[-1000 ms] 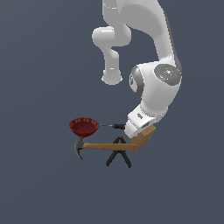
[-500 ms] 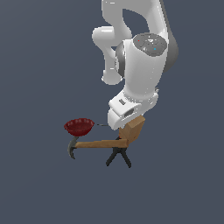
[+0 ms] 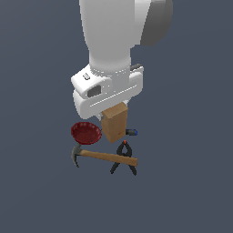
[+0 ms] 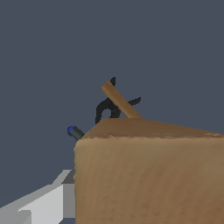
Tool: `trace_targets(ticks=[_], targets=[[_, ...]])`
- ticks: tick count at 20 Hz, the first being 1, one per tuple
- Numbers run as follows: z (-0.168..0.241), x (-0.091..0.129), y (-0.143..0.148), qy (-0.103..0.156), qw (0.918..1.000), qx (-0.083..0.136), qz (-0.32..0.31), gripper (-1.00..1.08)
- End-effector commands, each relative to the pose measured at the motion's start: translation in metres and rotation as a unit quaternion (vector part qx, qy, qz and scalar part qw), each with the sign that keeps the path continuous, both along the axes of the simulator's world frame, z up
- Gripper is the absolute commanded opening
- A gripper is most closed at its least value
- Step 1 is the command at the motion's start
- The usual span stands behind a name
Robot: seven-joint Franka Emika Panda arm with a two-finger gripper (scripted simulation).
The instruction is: Pick up a designated object from a clutter of objects.
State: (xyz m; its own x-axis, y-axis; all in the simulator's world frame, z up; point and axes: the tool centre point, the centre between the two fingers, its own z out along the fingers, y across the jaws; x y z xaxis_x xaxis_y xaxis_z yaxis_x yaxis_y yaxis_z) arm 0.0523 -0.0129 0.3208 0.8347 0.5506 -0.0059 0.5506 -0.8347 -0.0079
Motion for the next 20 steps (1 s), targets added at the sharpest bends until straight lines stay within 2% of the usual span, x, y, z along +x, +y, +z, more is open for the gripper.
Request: trace_targets(ticks=[1, 10, 20], targets=[[0.029, 0.002, -0.022, -0.005, 1.0000, 0.000, 0.000, -1.00], [0.103, 0.009, -0.091, -0.005, 1.0000, -0.001, 0.000, -1.00], [0.157, 0.017, -0.142, -0.005, 1.0000, -0.002, 0.000, -1.00]])
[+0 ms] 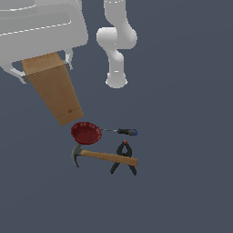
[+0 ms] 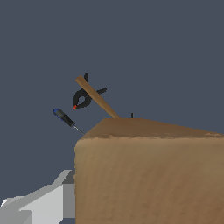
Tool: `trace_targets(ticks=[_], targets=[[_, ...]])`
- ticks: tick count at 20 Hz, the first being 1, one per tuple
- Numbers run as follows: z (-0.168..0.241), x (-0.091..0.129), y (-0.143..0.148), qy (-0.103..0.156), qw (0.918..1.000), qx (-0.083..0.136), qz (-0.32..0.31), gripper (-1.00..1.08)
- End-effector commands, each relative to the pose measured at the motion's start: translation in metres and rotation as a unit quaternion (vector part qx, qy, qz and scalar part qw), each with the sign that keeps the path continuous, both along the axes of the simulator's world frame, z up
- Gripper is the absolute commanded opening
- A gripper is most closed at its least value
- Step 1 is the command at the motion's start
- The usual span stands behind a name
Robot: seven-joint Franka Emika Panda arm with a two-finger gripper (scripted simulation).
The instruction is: Pick up a designated object from a clutter of objects.
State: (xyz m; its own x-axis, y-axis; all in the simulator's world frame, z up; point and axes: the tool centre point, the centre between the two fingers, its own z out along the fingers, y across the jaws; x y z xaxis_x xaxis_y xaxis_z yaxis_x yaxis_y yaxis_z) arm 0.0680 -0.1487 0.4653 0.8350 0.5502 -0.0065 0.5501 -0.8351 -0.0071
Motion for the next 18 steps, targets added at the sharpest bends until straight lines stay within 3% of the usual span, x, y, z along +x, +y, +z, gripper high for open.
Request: trace_targets(ticks=[1, 18], targets=[[0.016, 0.002, -0.009, -0.005, 1.0000, -0.001, 0.001, -1.00], [0.039, 0.007, -0.031, -0.005, 1.0000, -0.001, 0.000, -1.00]])
